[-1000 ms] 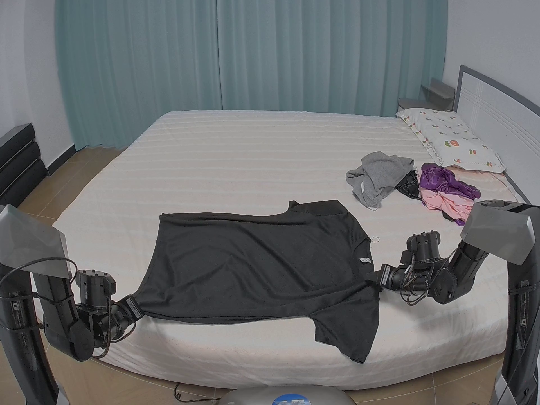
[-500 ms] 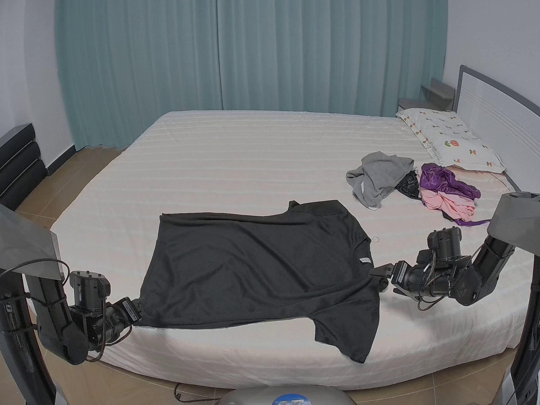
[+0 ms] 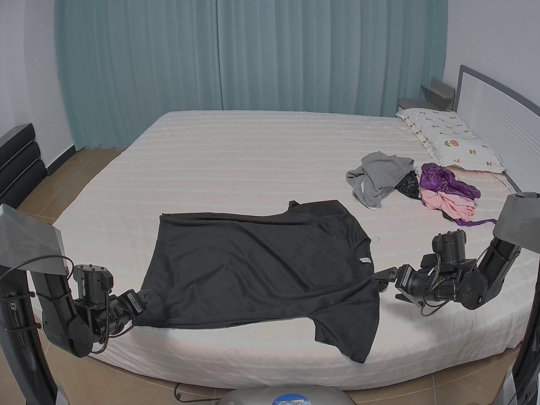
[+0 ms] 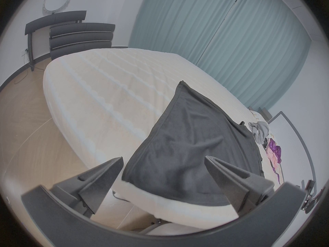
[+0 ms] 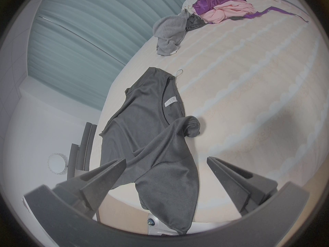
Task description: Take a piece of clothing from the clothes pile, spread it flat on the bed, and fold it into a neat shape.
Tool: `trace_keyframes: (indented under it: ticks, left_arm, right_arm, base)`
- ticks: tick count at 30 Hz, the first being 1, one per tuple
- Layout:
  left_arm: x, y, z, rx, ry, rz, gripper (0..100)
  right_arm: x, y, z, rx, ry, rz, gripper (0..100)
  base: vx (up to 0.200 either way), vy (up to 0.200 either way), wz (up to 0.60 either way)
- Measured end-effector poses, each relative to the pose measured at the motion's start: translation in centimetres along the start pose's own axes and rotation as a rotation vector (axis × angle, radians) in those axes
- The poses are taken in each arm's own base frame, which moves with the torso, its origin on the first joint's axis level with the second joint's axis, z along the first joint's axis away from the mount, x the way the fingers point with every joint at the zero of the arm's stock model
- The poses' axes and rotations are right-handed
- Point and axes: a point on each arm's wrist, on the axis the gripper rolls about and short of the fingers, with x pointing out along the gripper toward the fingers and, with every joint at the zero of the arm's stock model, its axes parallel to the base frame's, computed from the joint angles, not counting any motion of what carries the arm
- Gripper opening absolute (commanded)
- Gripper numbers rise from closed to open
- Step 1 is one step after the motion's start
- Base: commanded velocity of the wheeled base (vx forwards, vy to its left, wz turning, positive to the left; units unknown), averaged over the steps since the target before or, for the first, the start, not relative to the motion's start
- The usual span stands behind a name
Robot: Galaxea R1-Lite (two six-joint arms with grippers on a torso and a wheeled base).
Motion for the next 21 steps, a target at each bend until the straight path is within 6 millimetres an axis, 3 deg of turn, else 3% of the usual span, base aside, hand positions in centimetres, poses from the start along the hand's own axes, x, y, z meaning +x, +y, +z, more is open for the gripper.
trace_keyframes:
  ticks: [10, 21]
  left_arm:
    - [2.9, 0.4, 0.2, -0.052, -0.001, 0.012, 100]
    - [2.0, 0.8, 1.0, -0.154, -0.014, -0.009, 100]
  right_arm:
    - [-0.2, -0.2, -0.7, 0.002, 0.026, -0.005, 100]
    - [-0.8, -0.1, -1.0, 0.067, -0.019, 0.032, 100]
  base:
    - [0.000, 0.000, 0.00]
    - [0.000, 0.000, 0.00]
